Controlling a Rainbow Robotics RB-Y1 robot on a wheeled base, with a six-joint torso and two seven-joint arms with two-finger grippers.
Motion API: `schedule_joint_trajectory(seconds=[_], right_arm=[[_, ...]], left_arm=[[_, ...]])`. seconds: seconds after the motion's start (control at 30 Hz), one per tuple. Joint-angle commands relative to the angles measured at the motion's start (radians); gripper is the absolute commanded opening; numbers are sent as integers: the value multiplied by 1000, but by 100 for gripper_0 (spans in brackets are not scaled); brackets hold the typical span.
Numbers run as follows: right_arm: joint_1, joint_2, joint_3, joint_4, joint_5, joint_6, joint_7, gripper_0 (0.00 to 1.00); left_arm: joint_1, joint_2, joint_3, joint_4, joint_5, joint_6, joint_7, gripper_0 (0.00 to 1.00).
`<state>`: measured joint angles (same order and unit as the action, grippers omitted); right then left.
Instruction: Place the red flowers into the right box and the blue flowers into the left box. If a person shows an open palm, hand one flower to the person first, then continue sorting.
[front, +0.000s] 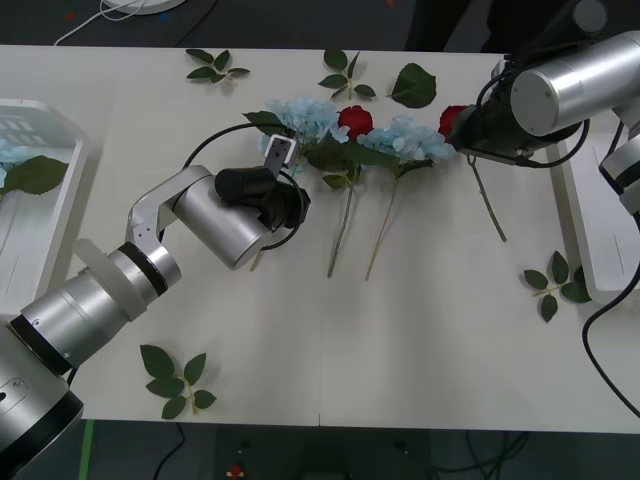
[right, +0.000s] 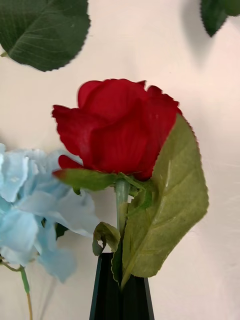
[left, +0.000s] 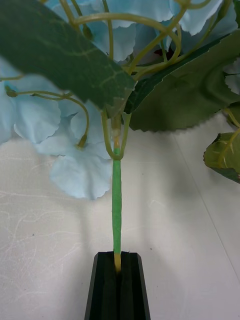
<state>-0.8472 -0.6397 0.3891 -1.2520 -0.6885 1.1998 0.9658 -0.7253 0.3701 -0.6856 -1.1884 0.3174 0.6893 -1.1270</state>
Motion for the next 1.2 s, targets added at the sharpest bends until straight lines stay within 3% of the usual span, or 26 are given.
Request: schedule_joint_trajectory(seconds=[0.03, 0.17, 0.2, 0.23, 0.67, 0.97, 1.2], right_arm=[[48, -80, -27, -81, -31, 4, 50, 0], [51, -83, -27, -81, -32, 4, 51, 8], [53, -81, -27, -81, -29, 4, 47, 71], [53, -80, -27, -81, -29, 3, 47, 100], [53, -84, 13, -81, -22, 4, 60, 100], [77, -120, 148, -104, -13, -46, 74, 100], [106, -95, 201, -93, 26, -140, 50, 100]], left_arm=[[3, -10, 37, -13, -8, -14, 19, 0], [3, -10, 101, -19, -9, -10, 13, 0], [0, -8, 158, -42, -14, 33, 6, 0], [0, -8, 195, -68, -27, 84, 1, 0], [-2, 41, 653, -588, -17, 897, -106, 0], [12, 138, 976, -769, 154, 1196, -174, 0], [79, 190, 1196, -780, 161, 1231, -366, 0]])
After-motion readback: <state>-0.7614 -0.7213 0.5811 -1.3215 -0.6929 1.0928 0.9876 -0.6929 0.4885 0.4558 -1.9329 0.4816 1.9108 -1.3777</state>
